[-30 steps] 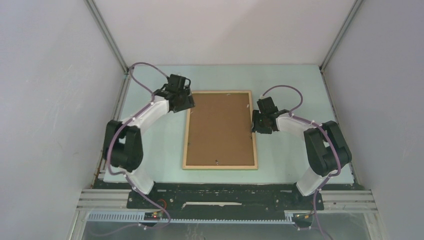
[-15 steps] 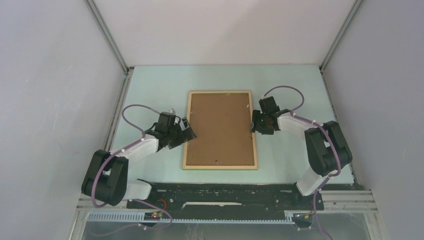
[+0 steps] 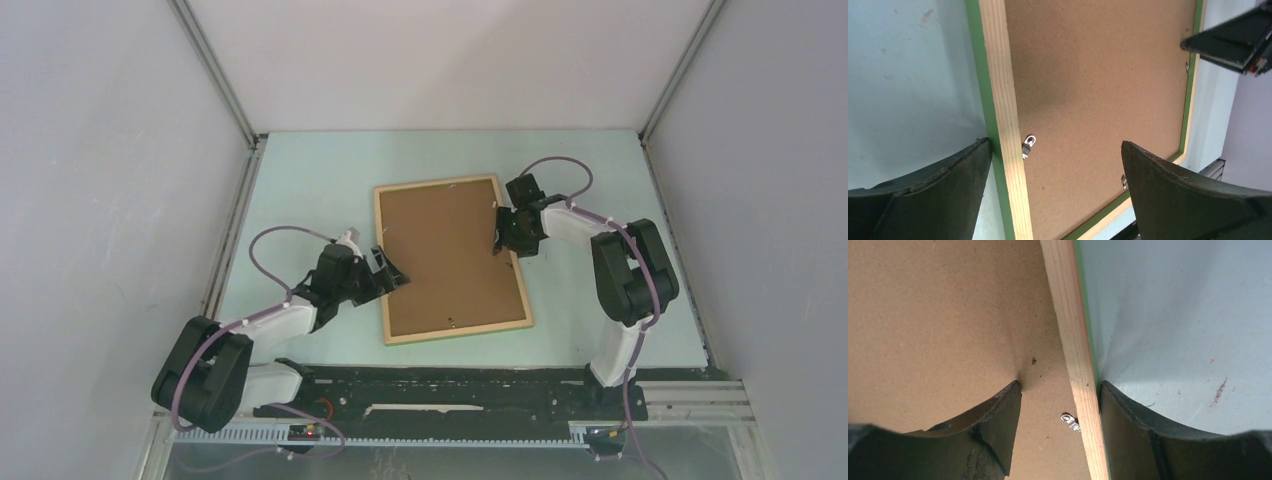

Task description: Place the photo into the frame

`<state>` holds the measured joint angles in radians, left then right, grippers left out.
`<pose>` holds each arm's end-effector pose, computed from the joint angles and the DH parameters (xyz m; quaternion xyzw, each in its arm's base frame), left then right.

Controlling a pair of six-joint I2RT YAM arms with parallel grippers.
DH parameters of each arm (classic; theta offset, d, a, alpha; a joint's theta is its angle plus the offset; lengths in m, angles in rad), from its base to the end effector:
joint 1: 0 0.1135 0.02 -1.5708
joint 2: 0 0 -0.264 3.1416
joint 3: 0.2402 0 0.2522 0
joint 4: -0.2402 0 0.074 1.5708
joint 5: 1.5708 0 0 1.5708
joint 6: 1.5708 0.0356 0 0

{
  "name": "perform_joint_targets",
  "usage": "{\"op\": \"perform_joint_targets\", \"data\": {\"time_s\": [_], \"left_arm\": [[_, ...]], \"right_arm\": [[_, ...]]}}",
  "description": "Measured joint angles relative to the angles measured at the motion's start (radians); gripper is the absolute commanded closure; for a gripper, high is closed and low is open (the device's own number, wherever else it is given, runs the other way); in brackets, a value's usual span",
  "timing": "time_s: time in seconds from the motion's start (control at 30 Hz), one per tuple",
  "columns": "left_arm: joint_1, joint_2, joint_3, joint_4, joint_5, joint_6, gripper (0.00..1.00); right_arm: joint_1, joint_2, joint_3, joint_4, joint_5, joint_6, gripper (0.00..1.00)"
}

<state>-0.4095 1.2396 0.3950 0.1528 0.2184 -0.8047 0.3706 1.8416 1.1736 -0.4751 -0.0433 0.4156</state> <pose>0.2037 -0.0968 0.1505 -0.1311 0.8912 -0.3223 0.2911 0.3402 0.1338 0.1636 0.0174 0.9768 0.1008 0.1879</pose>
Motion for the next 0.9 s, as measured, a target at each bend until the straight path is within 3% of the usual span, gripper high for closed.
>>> {"op": "perform_joint_targets", "data": {"time_s": [0.33,0.6,0.9], "left_arm": [[-0.093,-0.073,-0.106,0.112,-0.024,-0.086,0.01],[-0.128,-0.09,-0.114,0.074,-0.026,-0.096,0.0],[-0.138,-0.156,-0.12,-0.01,-0.036,-0.093,0.0]], "right_arm": [[-0.011,-0.001,0.01,-0.023,0.041,-0.037,0.35],[-0.063,-0.014,0.008,-0.037,-0.002,-0.052,0.29],[-0.124,0.188,0.321,-0.058,-0.067,-0.049,0.3]]}}
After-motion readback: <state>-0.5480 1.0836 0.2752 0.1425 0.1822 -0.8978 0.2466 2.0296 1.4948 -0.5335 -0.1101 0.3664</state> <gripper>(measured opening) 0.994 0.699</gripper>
